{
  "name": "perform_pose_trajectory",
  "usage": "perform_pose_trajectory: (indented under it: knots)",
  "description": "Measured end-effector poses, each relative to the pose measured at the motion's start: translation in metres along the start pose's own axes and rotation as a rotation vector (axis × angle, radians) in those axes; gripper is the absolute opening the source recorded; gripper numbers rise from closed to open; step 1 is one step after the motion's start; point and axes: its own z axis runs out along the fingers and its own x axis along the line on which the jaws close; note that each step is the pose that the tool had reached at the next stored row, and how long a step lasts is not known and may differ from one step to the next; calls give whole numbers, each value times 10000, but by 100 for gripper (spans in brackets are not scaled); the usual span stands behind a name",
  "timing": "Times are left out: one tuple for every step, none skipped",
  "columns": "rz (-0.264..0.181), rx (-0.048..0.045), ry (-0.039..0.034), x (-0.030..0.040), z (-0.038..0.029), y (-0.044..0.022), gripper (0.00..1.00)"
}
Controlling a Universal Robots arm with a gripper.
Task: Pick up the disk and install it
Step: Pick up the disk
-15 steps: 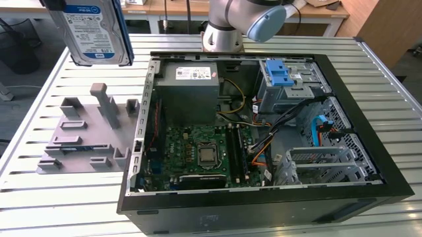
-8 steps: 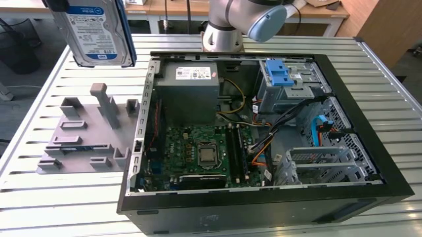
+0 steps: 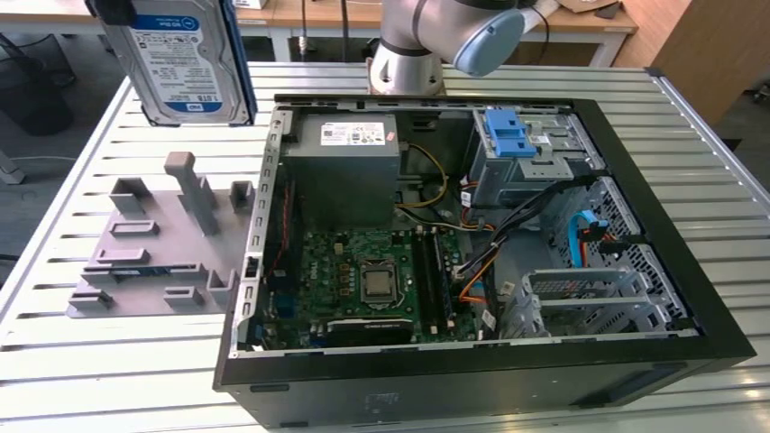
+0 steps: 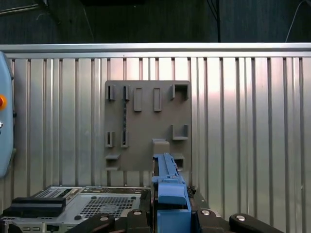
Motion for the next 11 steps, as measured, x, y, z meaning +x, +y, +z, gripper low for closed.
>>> perform_pose_trajectory:
  knots:
    - [0, -1, 0, 7, 0, -12, 36]
    - [0, -2, 0, 13, 0, -23, 36]
    - [0, -3, 0, 20, 0, -35, 36]
    - [0, -4, 0, 26, -1, -46, 36]
    - [0, -5, 0, 32, -1, -58, 36]
    - [0, -6, 0, 38, -1, -69, 36]
    - [0, -7, 0, 44, -1, -81, 36]
    - [0, -8, 0, 50, -1, -92, 36]
    - [-1, -8, 0, 57, -1, -103, 36]
    - [0, -9, -1, 63, -1, -114, 36]
    - [0, -11, 0, 70, -2, -125, 36]
